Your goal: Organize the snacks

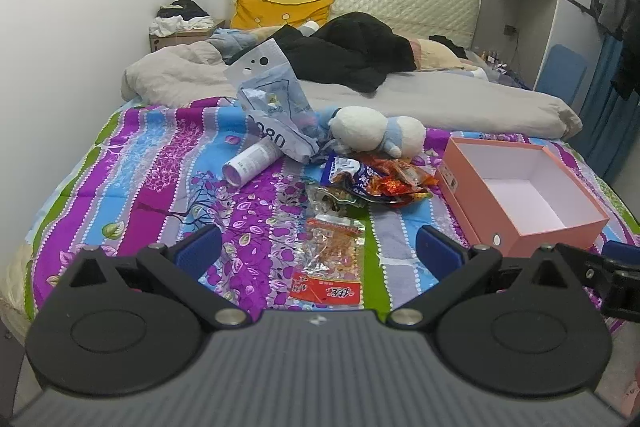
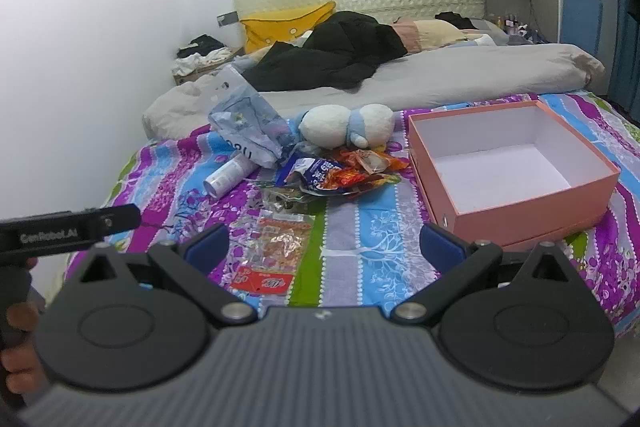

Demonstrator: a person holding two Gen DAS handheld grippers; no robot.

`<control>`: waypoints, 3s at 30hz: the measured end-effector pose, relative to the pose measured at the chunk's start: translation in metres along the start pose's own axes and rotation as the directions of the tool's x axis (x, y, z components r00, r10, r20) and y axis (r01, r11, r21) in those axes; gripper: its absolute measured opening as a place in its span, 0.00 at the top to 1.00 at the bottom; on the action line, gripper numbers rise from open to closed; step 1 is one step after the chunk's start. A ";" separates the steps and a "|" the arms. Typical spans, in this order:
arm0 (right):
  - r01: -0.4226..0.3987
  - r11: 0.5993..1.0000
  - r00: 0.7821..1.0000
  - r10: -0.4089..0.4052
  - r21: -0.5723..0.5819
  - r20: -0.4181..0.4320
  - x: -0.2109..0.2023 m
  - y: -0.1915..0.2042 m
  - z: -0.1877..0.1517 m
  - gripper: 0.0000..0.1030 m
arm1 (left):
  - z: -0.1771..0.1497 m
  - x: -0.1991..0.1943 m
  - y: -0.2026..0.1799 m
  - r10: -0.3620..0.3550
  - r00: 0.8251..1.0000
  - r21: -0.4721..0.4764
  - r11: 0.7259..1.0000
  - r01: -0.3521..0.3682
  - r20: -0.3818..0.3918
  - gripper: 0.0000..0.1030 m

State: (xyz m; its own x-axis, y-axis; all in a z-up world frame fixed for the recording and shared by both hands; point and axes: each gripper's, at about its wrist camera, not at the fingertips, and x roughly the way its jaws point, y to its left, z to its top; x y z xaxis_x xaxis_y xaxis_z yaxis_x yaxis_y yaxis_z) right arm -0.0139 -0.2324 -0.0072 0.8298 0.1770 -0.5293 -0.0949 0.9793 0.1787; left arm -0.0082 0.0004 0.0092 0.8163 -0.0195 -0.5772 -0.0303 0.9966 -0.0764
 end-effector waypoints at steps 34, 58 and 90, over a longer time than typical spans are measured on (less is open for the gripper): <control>0.027 0.996 0.999 -0.024 0.079 -0.042 0.001 -0.007 -0.019 0.00 | -0.017 -0.002 0.007 -0.006 1.000 0.003 1.000 0.006 -0.014 0.00; 0.006 0.998 0.997 -0.001 0.063 -0.074 0.081 -0.019 -0.004 0.05 | -0.001 0.119 0.021 -0.013 0.987 0.003 1.000 0.014 -0.163 0.00; -0.092 0.987 0.956 0.051 -0.130 -0.289 0.418 -0.056 0.053 0.27 | -0.046 0.368 -0.007 -0.164 0.893 0.029 0.981 0.193 -0.418 0.00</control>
State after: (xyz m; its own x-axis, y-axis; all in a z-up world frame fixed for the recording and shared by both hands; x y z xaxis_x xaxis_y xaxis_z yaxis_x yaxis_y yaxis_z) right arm 0.3671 -0.2184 -0.1945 0.6296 0.2476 -0.7364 -0.2418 0.9632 0.1172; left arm 0.2657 -0.0178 -0.2400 0.4932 -0.2143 -0.8431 0.1447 0.9759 -0.1634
